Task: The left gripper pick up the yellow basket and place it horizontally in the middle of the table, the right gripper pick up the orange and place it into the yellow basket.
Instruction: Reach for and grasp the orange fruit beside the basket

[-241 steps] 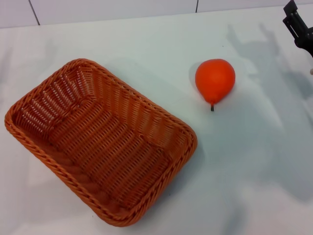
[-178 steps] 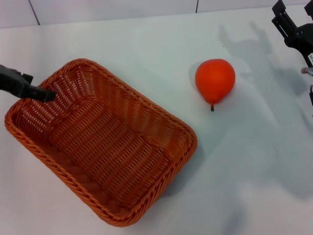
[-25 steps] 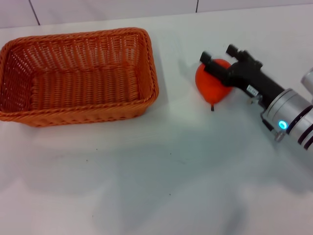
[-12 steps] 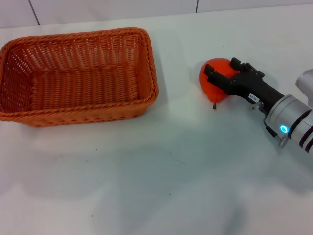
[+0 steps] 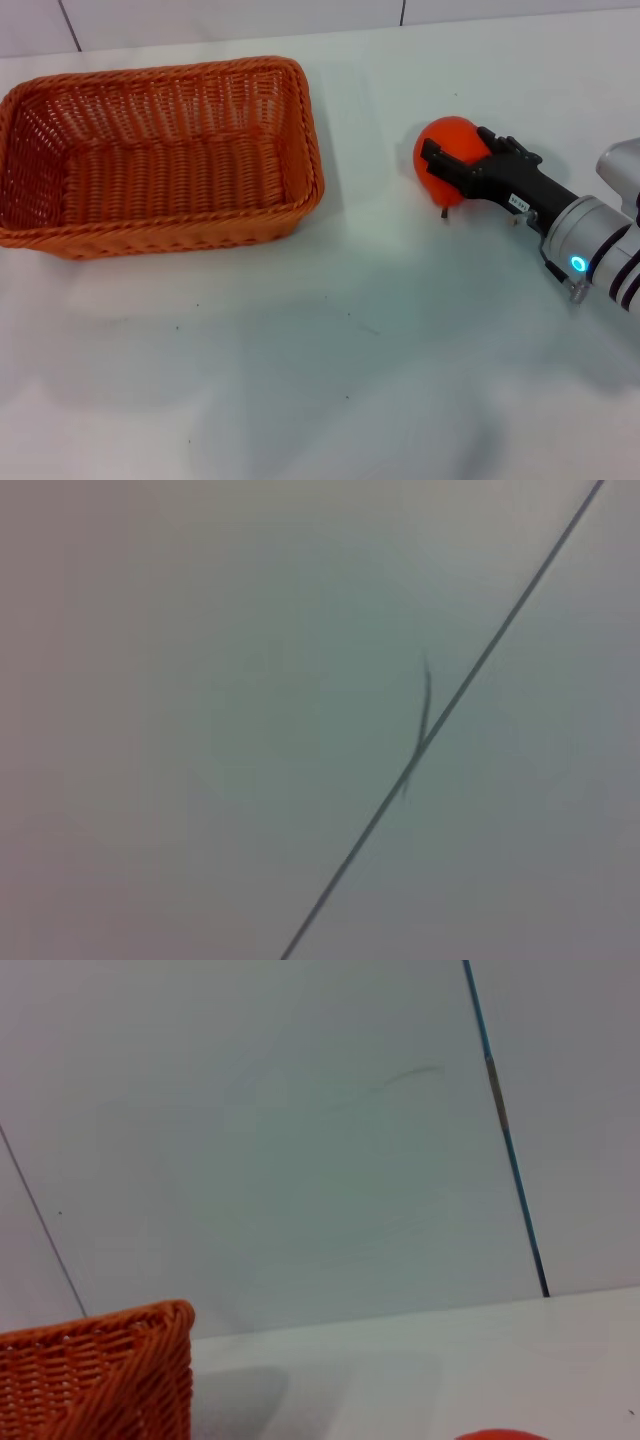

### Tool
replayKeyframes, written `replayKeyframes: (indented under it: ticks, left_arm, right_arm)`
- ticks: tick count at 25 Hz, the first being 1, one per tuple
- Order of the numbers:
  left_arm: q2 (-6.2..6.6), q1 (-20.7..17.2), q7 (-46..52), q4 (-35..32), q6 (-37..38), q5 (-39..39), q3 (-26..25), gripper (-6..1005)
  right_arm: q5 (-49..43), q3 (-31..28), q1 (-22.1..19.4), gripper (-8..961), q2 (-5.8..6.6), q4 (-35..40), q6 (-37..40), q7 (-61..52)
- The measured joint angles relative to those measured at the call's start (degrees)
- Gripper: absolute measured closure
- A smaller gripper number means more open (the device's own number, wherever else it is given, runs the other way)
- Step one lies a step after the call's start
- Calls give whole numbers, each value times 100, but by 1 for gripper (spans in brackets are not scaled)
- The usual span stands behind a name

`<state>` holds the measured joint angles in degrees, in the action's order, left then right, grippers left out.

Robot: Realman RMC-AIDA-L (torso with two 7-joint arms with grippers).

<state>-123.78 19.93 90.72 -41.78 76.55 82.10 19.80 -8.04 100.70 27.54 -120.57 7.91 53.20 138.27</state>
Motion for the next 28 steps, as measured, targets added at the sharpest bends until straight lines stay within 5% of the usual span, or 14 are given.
replayKeyframes:
  ticks: [10,20,28]
  left_arm:
    - [4,-64,-3,21,118,-4,-3,77]
    - [4,-98,-59,7,149,-50,-74,78]
    - [21,-98,-160,-5,105,-77,-235,78]
  right_arm:
    - [26,-16,-59,84,4,0,-7,-1]
    - [24,-16,-72,520,7,0,54,-2]
    - [210,-257,-121,634,21,-2,1118,47]
